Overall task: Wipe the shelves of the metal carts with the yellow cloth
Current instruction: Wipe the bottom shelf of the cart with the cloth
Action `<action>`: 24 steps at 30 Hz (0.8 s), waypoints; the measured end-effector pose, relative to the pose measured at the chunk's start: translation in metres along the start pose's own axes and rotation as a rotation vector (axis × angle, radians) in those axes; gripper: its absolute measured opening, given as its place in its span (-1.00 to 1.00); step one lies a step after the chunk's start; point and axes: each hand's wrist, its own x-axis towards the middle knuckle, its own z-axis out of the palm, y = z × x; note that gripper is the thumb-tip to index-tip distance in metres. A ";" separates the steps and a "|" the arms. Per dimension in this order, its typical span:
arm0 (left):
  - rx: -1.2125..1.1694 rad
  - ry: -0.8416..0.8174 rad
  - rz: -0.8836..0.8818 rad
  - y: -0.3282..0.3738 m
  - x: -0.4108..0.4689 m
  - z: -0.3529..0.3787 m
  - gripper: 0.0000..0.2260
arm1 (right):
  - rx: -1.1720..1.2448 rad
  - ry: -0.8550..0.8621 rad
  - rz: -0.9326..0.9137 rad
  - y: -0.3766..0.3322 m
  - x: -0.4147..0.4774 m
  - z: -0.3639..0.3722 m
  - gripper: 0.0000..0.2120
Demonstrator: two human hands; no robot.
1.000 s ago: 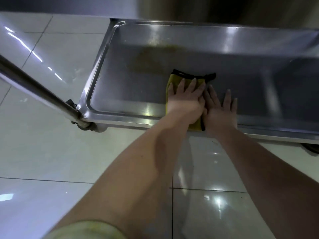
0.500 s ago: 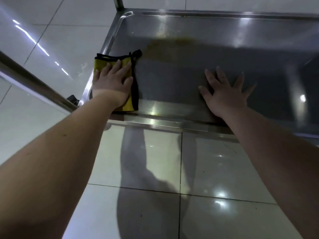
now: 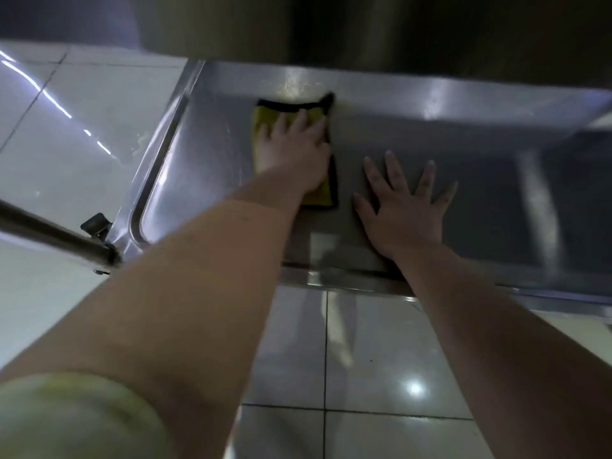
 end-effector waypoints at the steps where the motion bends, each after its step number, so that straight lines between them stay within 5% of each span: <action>1: 0.007 -0.014 0.097 0.025 0.001 0.003 -0.53 | -0.002 -0.005 -0.003 0.000 0.001 0.000 -0.33; 4: -0.023 -0.063 0.227 0.061 0.002 0.008 -0.56 | 0.003 -0.002 -0.010 0.001 0.002 0.002 -0.33; 9: -0.049 -0.052 0.279 0.016 0.009 0.002 -0.54 | 0.025 0.039 -0.008 0.004 0.002 0.005 -0.35; 17: -0.047 0.032 -0.139 -0.141 0.007 -0.021 -0.50 | 0.029 0.056 0.008 -0.003 0.000 0.005 -0.36; 21: -0.015 0.025 -0.127 -0.099 0.015 -0.014 -0.49 | 0.008 0.052 0.010 -0.008 -0.001 0.004 -0.35; 24: 0.041 -0.034 0.172 -0.012 0.018 -0.001 -0.53 | -0.004 0.043 0.009 -0.008 0.000 0.003 -0.35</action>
